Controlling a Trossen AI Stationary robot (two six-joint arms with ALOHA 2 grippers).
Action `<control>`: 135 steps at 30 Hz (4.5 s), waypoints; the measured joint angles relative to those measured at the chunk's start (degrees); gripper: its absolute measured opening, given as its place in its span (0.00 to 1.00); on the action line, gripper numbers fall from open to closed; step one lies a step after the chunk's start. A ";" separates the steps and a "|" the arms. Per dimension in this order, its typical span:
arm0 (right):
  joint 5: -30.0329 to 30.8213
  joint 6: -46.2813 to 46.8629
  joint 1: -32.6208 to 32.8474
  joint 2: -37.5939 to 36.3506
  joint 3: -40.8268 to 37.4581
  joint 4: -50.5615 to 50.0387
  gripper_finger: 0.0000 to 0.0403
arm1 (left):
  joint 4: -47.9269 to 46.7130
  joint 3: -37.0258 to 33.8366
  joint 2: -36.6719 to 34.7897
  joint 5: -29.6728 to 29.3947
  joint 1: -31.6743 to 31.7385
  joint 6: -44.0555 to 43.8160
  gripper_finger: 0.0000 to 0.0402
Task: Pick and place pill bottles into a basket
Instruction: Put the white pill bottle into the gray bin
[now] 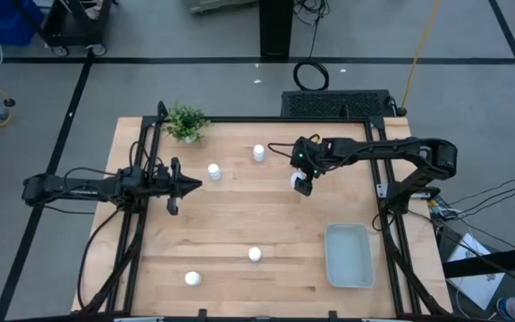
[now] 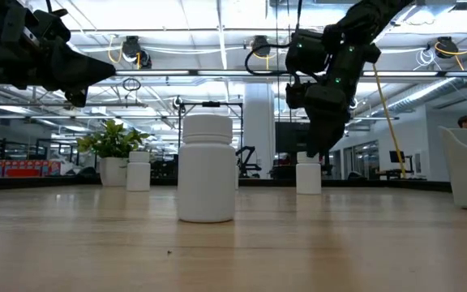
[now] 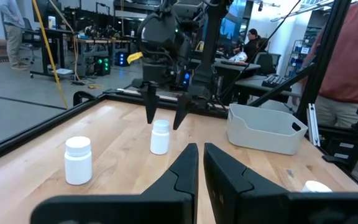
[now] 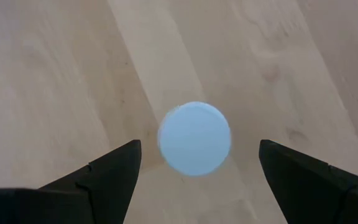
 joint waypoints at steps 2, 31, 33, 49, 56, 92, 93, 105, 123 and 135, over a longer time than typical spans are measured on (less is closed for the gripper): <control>-0.28 0.01 0.00 -0.04 -0.05 1.37 0.79 | 0.02 0.00 0.00 -0.01 0.01 0.15 0.08; -0.24 -1.52 0.07 4.63 -0.07 3.72 0.42 | -0.30 0.00 0.00 -0.07 0.01 0.42 0.08; -0.22 -1.52 0.07 4.61 -0.05 3.72 0.41 | -0.28 0.00 0.00 -0.07 0.02 0.42 0.08; 0.09 -0.18 2.42 -11.56 -0.05 5.96 0.41 | -0.68 0.00 0.00 -0.07 0.01 0.39 0.08; 3.33 0.42 4.93 -22.30 -0.05 6.06 0.41 | -0.64 0.00 0.00 -0.07 0.02 0.11 0.08; 21.10 1.27 38.04 -44.37 -7.80 14.45 0.41 | -0.76 0.00 0.00 0.00 0.00 -1.44 0.08; 21.86 2.00 38.96 -44.37 -7.90 14.36 0.41 | -0.76 0.00 0.00 0.00 0.01 -1.44 0.08; 33.20 12.68 54.42 -40.47 -8.03 11.09 0.41 | -1.19 0.00 0.00 0.00 0.00 -2.07 0.08; 40.59 35.29 65.89 -26.32 5.01 -7.34 0.41 | -1.81 0.00 0.00 0.00 0.02 -3.87 0.08; 32.97 66.06 68.45 -17.55 12.80 -33.44 0.41 | -3.41 0.00 0.02 0.00 0.02 -4.38 0.08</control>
